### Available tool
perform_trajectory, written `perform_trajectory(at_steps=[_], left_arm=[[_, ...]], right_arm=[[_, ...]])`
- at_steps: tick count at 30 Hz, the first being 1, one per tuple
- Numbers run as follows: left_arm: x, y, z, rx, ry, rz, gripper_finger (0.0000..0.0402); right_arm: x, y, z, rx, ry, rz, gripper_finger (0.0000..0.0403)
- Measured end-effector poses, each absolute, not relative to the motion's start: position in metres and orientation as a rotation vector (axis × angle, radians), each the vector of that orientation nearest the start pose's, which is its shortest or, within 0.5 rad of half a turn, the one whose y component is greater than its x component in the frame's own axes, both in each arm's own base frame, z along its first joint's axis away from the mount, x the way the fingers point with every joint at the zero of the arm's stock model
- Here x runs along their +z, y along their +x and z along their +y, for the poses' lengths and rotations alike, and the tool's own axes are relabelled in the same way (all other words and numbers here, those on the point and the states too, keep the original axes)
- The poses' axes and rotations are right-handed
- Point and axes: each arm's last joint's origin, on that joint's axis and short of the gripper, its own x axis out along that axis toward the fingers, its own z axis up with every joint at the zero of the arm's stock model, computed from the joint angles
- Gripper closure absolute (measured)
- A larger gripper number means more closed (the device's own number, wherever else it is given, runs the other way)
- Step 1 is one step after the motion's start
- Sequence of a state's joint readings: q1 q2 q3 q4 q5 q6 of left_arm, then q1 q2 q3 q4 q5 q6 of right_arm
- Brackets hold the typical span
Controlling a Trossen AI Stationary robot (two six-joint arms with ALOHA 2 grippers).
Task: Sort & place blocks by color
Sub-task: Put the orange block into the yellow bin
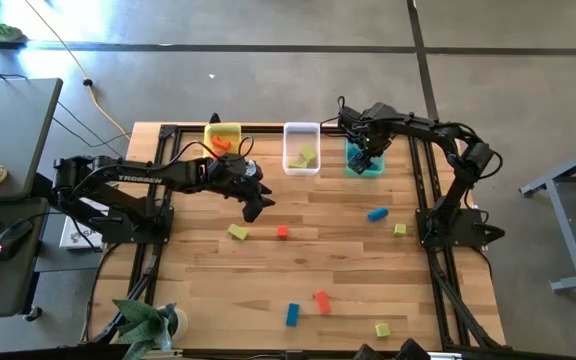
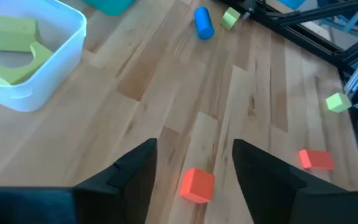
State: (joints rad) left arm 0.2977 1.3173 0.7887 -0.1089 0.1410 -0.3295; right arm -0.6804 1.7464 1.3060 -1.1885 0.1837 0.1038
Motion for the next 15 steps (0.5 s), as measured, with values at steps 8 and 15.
perform_trajectory(at_steps=[8,15], left_arm=[[0.23,0.264,0.07,0.193,-0.321,0.611,0.0169],[0.228,0.269,0.059,0.155,-0.215,0.628,0.0171]], right_arm=[[0.232,0.241,-0.198,-0.732,0.568,1.532,0.0152],[0.259,0.255,-0.199,-0.764,0.648,1.396,0.0151]])
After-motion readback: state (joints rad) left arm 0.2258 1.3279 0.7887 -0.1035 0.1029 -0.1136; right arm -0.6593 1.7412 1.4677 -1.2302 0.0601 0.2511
